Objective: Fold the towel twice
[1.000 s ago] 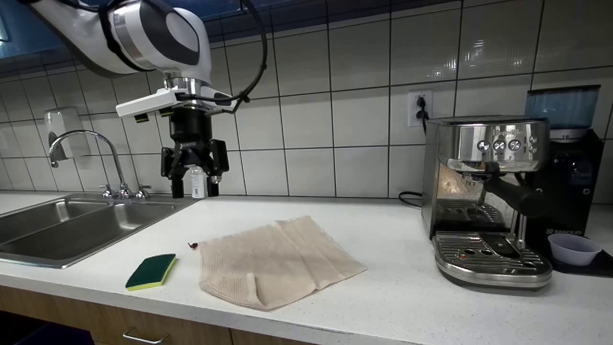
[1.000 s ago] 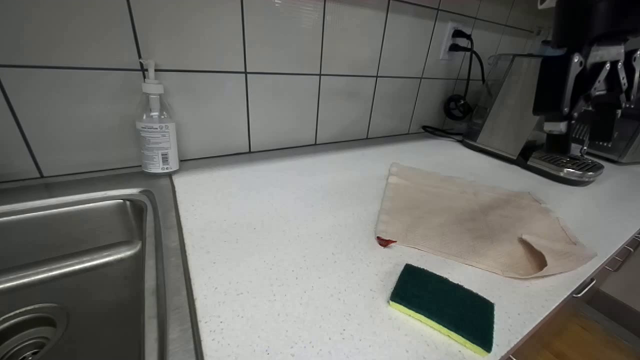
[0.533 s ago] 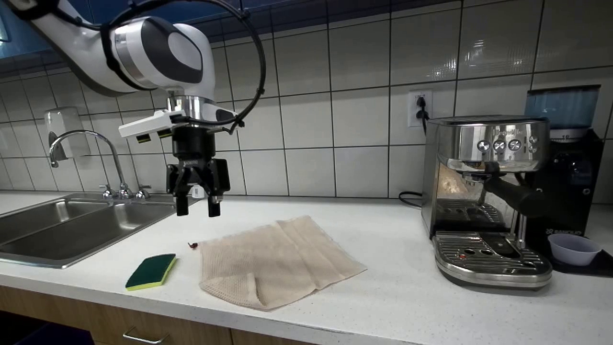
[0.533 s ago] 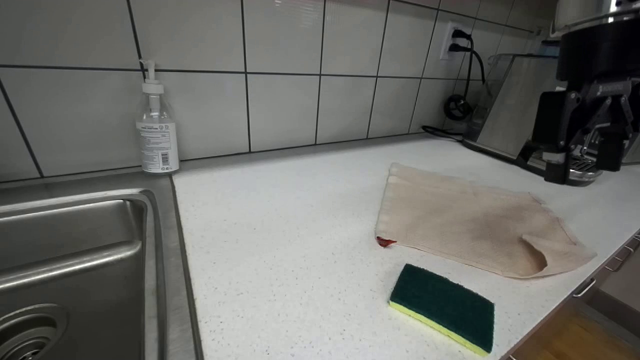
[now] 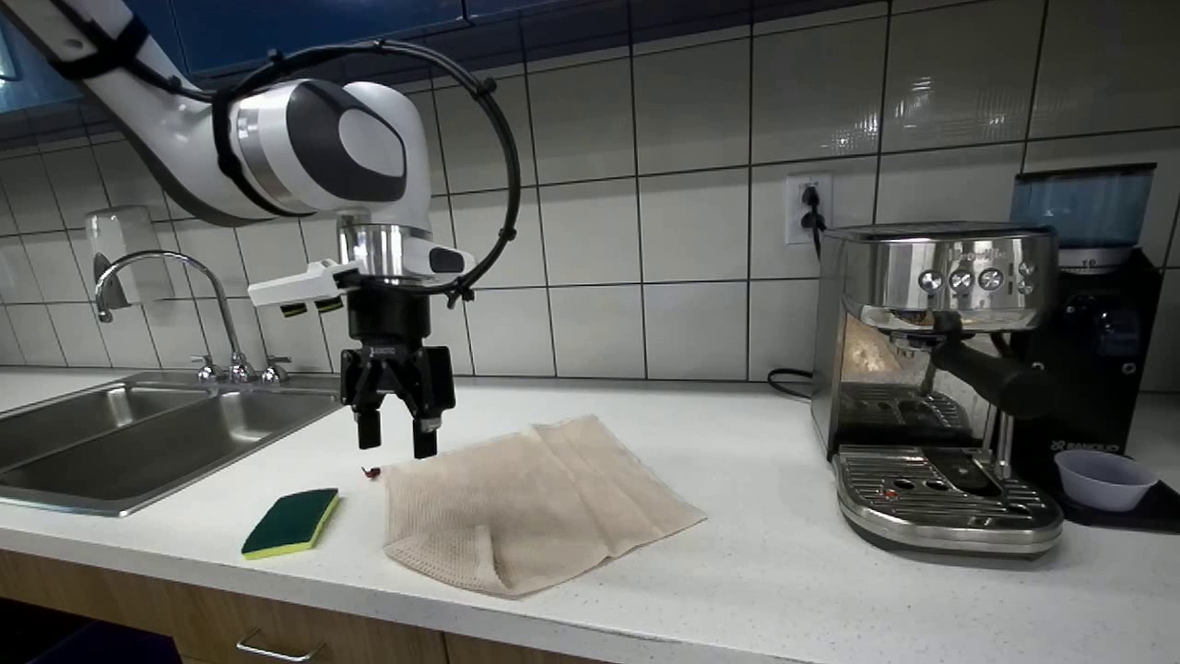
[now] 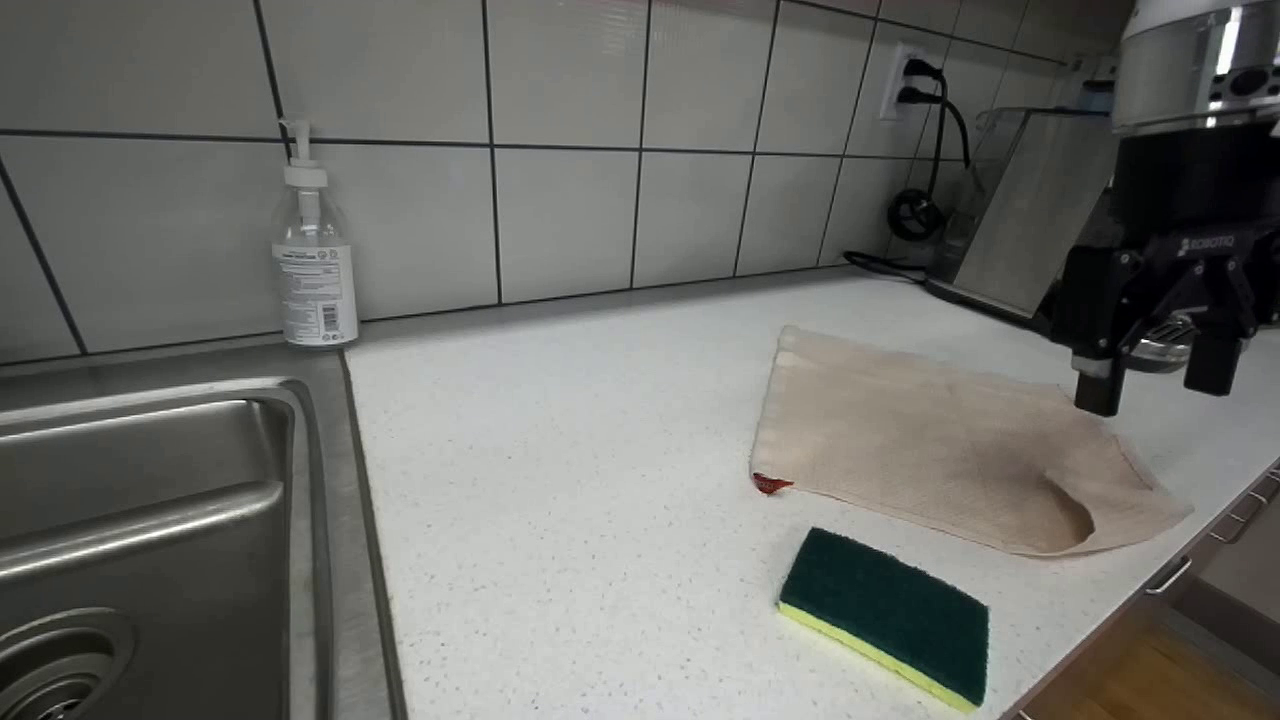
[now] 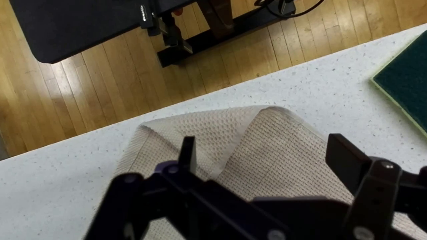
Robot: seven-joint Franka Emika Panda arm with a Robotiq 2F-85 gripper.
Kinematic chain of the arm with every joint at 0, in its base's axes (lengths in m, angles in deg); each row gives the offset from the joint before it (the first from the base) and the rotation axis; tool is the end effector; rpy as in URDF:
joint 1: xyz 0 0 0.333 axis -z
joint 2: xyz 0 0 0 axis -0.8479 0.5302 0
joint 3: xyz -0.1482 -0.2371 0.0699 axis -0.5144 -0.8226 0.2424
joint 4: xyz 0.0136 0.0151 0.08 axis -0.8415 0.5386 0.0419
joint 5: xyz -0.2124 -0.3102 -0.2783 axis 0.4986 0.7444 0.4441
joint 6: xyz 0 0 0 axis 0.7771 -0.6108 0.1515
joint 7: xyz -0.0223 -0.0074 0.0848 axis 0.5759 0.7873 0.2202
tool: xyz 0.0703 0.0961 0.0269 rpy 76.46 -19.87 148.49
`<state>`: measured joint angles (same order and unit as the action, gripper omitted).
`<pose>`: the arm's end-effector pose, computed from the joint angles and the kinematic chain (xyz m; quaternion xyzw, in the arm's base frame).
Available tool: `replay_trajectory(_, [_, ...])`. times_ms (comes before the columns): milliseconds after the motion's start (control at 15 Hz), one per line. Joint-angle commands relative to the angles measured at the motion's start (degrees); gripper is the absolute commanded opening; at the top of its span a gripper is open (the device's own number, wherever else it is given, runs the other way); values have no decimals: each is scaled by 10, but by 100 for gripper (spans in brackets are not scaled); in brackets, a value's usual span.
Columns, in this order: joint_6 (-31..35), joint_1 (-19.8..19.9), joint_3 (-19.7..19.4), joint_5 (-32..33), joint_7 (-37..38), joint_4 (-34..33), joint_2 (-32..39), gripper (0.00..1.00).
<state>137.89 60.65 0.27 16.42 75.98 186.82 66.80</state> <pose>0.4649 -0.0424 0.2099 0.9816 -0.1510 -0.1119 0.0338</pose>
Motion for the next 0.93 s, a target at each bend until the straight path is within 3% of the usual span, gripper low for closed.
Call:
replay_trajectory(0, [28, 11, -3, -6, 10, 5, 19, 100])
replay_trajectory(867, [70, 12, -16, 8, 71, -11, 111, 100])
